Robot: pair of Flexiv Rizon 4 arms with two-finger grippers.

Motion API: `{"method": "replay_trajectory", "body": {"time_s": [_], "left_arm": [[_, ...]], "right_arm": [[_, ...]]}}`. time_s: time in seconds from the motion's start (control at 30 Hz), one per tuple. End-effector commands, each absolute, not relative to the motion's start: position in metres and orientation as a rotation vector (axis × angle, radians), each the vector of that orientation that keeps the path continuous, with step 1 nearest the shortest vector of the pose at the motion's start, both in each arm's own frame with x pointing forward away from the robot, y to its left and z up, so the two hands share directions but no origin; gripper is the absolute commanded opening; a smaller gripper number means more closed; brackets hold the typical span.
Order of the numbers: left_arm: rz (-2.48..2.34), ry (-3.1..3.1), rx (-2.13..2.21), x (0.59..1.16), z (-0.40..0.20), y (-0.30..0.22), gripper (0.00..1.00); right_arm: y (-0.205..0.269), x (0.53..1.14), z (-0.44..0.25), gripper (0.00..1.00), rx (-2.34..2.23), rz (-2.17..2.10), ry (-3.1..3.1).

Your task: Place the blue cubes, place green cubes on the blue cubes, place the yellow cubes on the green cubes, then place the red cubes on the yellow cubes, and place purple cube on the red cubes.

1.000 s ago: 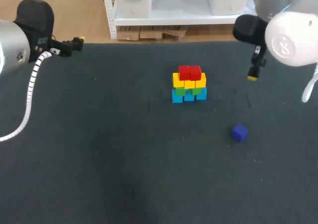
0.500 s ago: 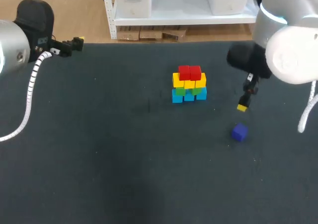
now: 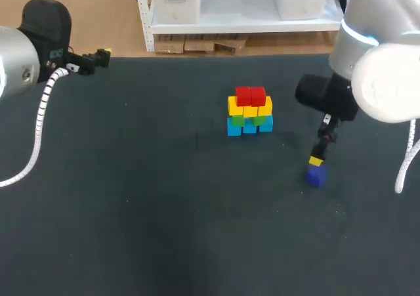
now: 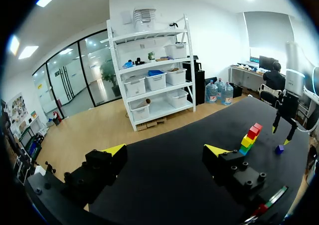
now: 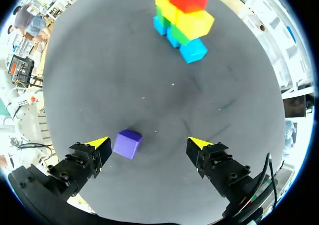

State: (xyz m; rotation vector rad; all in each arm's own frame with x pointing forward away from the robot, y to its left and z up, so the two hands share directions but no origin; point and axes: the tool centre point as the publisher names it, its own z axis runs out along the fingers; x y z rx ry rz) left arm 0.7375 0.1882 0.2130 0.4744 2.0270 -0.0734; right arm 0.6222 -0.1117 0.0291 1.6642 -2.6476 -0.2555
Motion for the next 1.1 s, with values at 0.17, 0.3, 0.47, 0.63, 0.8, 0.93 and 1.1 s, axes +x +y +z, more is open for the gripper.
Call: {"method": "replay_trajectory", "body": {"time_s": [0.17, 0.3, 0.47, 0.63, 0.8, 0.93, 1.1], "left_arm": [[-0.080, 2.031, 0.482, 0.738, 0.214, 0.190, 1.00], [-0.080, 2.031, 0.482, 0.738, 0.214, 0.190, 1.00], [-0.080, 2.031, 0.482, 0.738, 0.214, 0.190, 1.00], [-0.080, 2.031, 0.482, 0.738, 0.214, 0.190, 1.00], [-0.080, 2.031, 0.482, 0.738, 0.214, 0.190, 1.00], [-0.080, 2.031, 0.482, 0.738, 0.214, 0.190, 1.00], [-0.080, 2.031, 0.482, 0.738, 0.214, 0.190, 1.00]], "right_arm": [[-0.108, 0.613, 0.005, 1.00, 1.651, -0.238, -2.587], [-0.108, 0.610, -0.002, 1.00, 1.638, -0.246, -2.571], [-0.106, 0.608, -0.009, 1.00, 1.640, -0.246, -2.551], [-0.105, 0.608, -0.013, 0.41, 1.632, -0.193, -2.537], [-0.106, 0.607, -0.012, 0.00, 1.619, -0.128, -2.517], [-0.108, 0.608, -0.001, 0.00, 1.641, -0.085, -2.506], [-0.113, 0.613, 0.025, 0.00, 1.718, -0.030, -2.465]]}}
